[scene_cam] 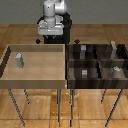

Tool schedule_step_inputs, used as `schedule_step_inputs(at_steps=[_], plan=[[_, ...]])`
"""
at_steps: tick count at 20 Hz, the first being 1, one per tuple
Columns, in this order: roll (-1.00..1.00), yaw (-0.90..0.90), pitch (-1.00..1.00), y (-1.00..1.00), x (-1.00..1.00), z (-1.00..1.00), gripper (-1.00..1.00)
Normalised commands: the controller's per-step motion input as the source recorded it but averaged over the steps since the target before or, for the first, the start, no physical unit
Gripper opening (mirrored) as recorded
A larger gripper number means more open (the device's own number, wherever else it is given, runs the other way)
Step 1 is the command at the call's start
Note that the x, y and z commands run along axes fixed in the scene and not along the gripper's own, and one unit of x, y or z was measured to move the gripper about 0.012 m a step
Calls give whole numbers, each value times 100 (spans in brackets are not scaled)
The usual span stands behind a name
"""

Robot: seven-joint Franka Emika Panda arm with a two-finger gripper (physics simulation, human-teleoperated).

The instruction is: Place the milk carton into the appropriate compartment.

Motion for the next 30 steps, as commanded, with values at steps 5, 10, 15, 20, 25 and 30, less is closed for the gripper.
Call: schedule_step_inputs(at_steps=[5, 10, 15, 20, 25, 30], plan=[[0, 0, 0, 0, 0, 0, 100], [0, 0, 0, -80, 0, 0, 100], [0, 0, 0, -100, 0, 0, 100], [0, 0, 0, -100, 0, 0, 100], [0, 0, 0, -60, 30, 0, 100], [0, 0, 0, 0, 100, 0, 100]])
